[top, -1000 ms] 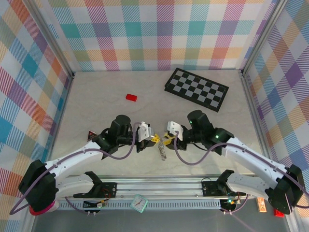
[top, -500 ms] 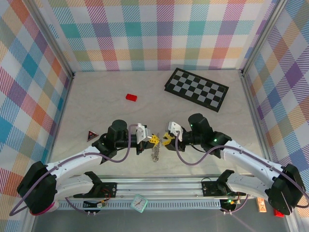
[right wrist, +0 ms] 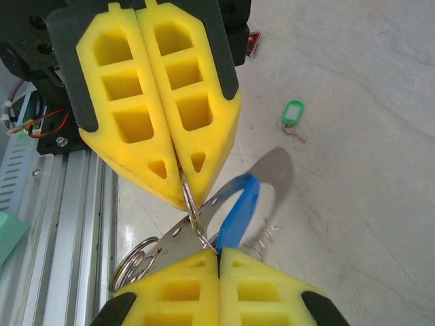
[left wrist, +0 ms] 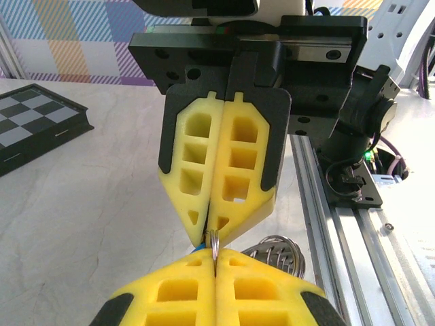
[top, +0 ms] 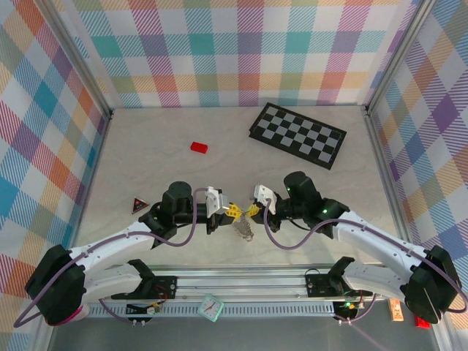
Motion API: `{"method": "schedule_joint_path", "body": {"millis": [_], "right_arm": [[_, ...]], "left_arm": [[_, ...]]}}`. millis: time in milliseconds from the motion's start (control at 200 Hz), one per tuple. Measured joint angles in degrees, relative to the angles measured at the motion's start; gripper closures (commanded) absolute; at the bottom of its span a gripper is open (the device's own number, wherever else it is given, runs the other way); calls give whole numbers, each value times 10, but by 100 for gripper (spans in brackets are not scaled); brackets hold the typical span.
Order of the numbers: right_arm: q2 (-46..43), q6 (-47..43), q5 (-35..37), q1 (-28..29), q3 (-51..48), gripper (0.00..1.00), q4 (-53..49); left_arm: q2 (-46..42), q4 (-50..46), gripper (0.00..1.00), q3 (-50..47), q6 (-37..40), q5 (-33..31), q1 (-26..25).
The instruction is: Put the keys on the keyring
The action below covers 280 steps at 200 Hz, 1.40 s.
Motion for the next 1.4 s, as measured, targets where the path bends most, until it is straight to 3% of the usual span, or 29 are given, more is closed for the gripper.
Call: {"method": "schedule_joint_path", "body": {"millis": [280, 530, 845, 1160, 1400], "right_arm": [[43, 0, -12, 0, 21, 100, 0], [28, 8, -15, 0, 14, 72, 7], [-37, 24, -12, 0, -19, 67, 30], [-14, 44, -18, 0, -21, 73, 73], [3, 61, -38, -1, -23, 100, 93]], "left_arm": [[0, 2, 100, 0, -4, 6, 0], [-1, 16, 100, -1, -4, 3, 0], [-4, 41, 100, -16, -19, 6, 0], [5, 76, 100, -18, -36, 12, 0], [14, 104, 100, -28, -52, 7, 2]]}}
